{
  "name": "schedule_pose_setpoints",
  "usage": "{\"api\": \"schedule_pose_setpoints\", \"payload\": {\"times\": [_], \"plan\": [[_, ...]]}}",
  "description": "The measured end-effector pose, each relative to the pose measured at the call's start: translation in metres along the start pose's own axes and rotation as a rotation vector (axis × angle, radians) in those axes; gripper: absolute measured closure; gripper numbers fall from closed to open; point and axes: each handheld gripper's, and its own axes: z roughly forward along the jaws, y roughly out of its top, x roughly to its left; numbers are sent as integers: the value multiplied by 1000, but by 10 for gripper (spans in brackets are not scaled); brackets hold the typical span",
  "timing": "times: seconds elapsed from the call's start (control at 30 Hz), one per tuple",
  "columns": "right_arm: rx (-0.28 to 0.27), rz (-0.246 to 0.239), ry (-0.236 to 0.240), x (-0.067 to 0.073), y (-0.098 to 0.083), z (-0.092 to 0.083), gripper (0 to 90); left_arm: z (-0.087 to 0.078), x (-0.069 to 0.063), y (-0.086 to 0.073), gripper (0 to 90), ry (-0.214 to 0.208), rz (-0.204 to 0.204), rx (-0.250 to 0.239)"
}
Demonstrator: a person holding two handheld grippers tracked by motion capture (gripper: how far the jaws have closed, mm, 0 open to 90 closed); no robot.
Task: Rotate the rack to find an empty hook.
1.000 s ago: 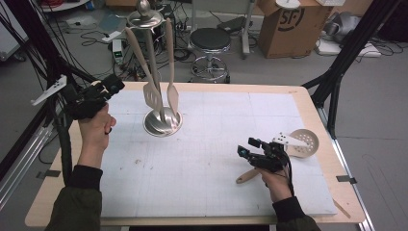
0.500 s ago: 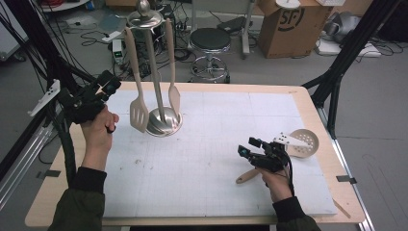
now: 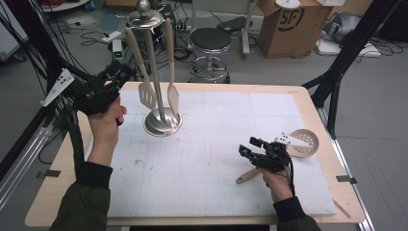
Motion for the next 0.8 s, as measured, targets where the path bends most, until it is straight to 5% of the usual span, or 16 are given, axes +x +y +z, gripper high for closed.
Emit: {"api": "schedule_pose_setpoints", "payload": {"times": [0.2, 0.33, 0.6, 0.8], "plan": [[-12, 7, -6, -2, 1, -3, 277, 25, -15, 12, 692, -7, -16, 28], [-15, 11, -4, -3, 1, -4, 277, 35, -21, 14, 869, 28, 29, 41], [-31, 28, -1, -9, 2, -7, 278, 63, -31, 4, 897, 59, 11, 38], [-40, 40, 1, -12, 2, -6, 278, 85, -42, 5, 898, 114, 35, 29]]}}
